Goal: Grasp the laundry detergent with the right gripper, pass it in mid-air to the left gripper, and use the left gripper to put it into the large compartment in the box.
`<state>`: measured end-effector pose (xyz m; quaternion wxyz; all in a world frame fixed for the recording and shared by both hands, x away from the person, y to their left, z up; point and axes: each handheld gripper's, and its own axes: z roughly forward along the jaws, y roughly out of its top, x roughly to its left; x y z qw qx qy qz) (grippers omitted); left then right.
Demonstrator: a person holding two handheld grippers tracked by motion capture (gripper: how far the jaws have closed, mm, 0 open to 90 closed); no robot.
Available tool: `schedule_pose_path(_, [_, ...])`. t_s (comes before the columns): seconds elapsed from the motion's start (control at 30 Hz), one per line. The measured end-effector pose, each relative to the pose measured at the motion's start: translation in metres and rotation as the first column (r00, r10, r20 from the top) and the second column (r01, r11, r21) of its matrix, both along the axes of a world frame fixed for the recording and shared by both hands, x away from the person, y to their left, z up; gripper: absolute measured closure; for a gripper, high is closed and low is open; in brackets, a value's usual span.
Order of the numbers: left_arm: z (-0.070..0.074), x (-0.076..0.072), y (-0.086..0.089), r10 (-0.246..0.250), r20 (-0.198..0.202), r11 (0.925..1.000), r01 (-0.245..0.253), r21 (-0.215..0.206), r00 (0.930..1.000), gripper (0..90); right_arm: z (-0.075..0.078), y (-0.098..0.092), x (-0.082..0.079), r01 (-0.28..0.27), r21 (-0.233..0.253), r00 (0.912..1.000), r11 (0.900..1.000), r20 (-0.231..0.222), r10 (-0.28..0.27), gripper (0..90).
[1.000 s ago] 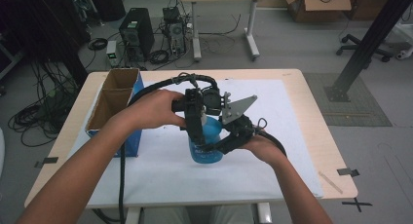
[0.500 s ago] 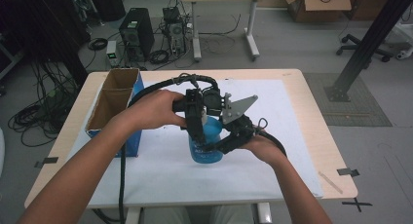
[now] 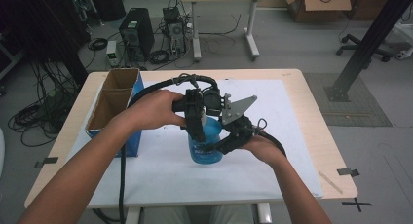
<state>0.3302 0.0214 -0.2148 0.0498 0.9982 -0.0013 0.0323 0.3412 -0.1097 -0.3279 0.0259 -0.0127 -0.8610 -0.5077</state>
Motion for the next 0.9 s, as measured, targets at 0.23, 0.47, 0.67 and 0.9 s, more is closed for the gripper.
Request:
schedule_pose_path(0.23, [0.0, -0.002, -0.001, -0.001, 0.011, 1.0, 0.001, 0.0, 0.9999, 37.8, 0.0, 0.0, 0.0, 0.0, -0.001, 1.0, 1.0, 0.008, 0.0, 43.3])
schedule_pose_path(0.47, [0.004, 0.0, 0.0, 0.025, 0.009, 0.9995, -0.025, 0.016, 0.9996, 38.0, 0.004, -0.005, 0.001, 0.019, 0.014, 0.9997, 1.0, 0.015, -0.019, 30.0])
schedule_pose_path(0.67, [0.009, 0.003, 0.006, 0.073, 0.021, 0.9971, -0.074, 0.02, 0.9971, 38.0, 0.01, -0.03, 0.003, 0.07, -0.064, 0.9974, 0.995, 0.02, -0.069, 22.1])
schedule_pose_path(0.9, [0.023, 0.01, 0.017, 0.154, 0.052, 0.9876, -0.155, 0.026, 0.9868, 38.0, 0.014, -0.066, 0.005, 0.157, -0.168, 0.9876, 0.973, 0.025, -0.155, 15.3])
